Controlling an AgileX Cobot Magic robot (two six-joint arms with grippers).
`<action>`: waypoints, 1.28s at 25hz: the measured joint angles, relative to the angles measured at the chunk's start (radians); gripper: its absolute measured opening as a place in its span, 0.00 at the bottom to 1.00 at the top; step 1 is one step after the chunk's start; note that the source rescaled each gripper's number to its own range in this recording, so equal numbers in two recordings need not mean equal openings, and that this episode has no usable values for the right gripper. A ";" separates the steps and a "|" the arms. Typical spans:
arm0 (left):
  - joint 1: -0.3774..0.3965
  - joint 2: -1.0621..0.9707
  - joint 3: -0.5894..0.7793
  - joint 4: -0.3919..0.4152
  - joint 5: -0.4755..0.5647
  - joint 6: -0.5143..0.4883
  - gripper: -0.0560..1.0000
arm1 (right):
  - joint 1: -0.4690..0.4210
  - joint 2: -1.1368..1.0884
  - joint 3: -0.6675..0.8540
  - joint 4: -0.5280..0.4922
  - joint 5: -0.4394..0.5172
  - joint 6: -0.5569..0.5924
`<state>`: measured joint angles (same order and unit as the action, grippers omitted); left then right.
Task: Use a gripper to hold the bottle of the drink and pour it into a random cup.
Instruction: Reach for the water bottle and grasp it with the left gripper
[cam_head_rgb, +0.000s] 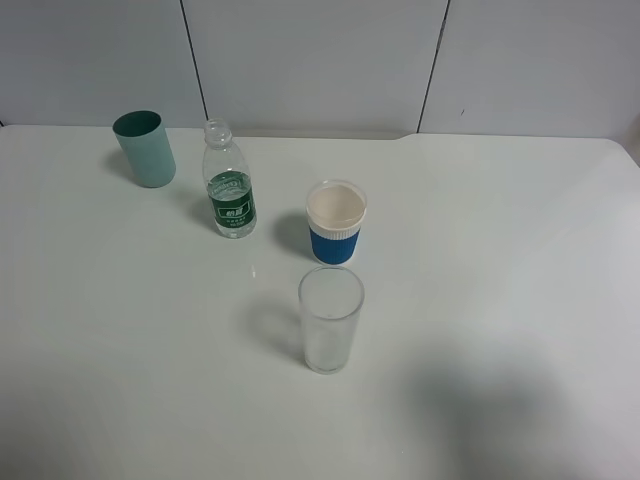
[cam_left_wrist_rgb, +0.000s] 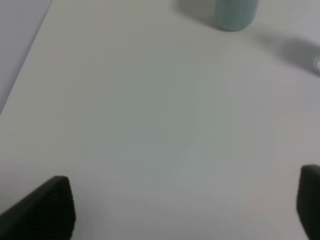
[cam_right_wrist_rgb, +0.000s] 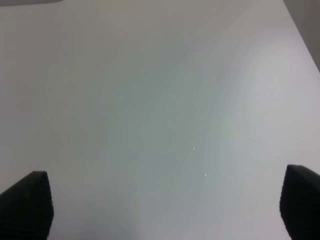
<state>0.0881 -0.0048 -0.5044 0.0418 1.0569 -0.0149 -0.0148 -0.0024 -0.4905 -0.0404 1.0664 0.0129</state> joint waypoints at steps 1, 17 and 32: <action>0.000 0.000 0.000 0.000 0.000 0.000 0.81 | 0.000 0.000 0.000 0.000 0.000 0.000; 0.000 0.000 0.000 0.000 0.000 0.000 0.81 | 0.000 0.000 0.000 0.000 0.000 0.000; 0.000 0.000 0.000 0.000 0.000 0.000 0.81 | 0.000 0.000 0.000 0.000 0.000 0.000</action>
<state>0.0881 -0.0048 -0.5044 0.0418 1.0569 -0.0149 -0.0148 -0.0024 -0.4905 -0.0404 1.0664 0.0129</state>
